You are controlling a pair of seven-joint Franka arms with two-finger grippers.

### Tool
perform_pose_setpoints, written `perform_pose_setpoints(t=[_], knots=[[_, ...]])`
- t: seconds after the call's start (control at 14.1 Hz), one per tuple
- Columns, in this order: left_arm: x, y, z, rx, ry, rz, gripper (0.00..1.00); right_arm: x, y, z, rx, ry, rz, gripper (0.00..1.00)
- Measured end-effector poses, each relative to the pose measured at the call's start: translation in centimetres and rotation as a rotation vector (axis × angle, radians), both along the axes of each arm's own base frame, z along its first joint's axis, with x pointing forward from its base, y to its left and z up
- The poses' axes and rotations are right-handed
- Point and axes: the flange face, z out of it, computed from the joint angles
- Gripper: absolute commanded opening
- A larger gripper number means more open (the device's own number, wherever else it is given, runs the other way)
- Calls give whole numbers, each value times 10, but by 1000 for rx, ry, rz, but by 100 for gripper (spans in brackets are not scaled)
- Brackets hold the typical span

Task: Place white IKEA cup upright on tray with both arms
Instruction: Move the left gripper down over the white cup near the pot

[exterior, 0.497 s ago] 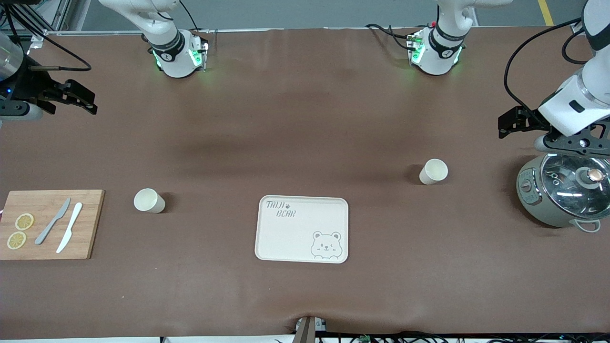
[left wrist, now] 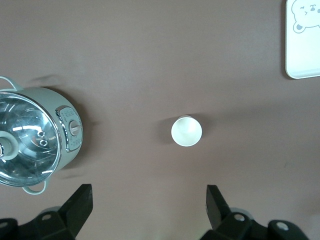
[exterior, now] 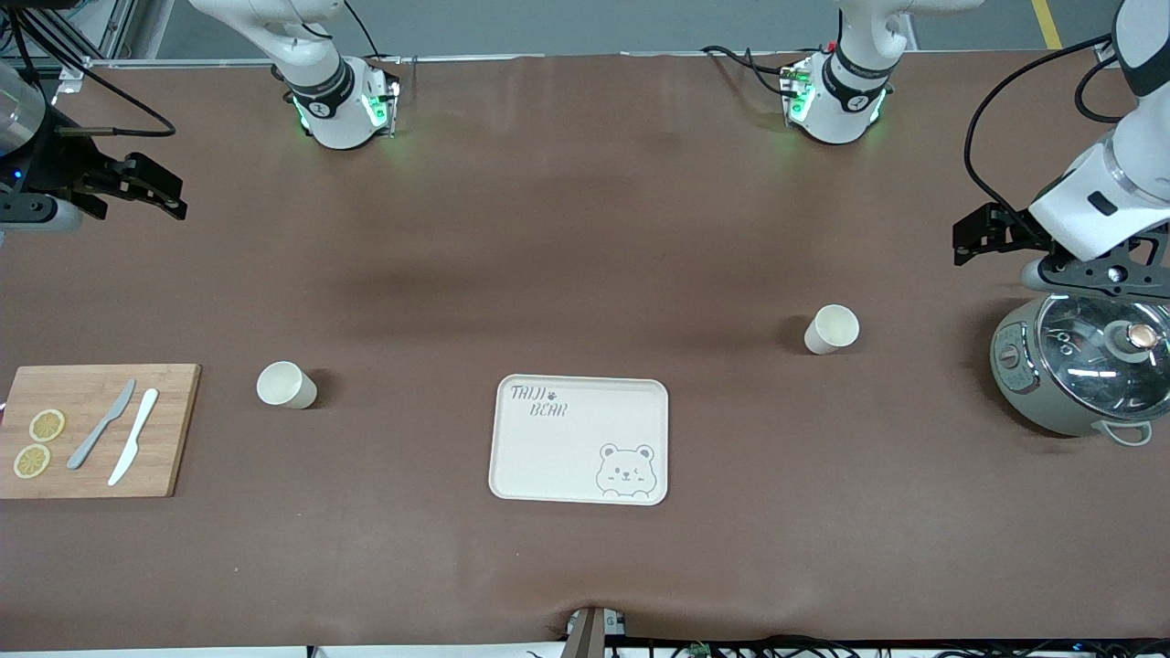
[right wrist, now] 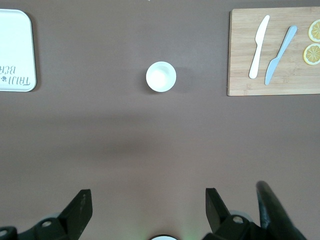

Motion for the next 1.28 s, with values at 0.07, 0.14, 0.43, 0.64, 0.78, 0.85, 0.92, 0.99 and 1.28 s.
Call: perform_pose_setpoints(t=[0.07,0.14,0.43,0.64,0.78,0.85,0.92,0.99,1.28], knots=[[1,0,-3,1,5,6,100,0,0,0,0,0,0,100],[3,-1,-6,2,10,9,100,0,0,0,0,0,0,100],[9,-1,-23,2,14,10,100,0,0,0,0,0,0,100],[14,-2,-53,-1,-2,11,100,1,0,-2,0,3,0,100],[14,-1,-84,-3,-17,9,100,1,0,-2,0,5,0,100],[13,-1,-101,-4,-15,6,100,2,0,-3,0,5,0,100],[10,-1,-117,-4,-15,2,100,2,0,-3,0,6,0,100],[8,-1,-131,-5,-19,0,100,2,0,-3,0,6,0,100],[-15,1,-183,-13,-60,-8,100,2,0,-3,1,6,0,100]])
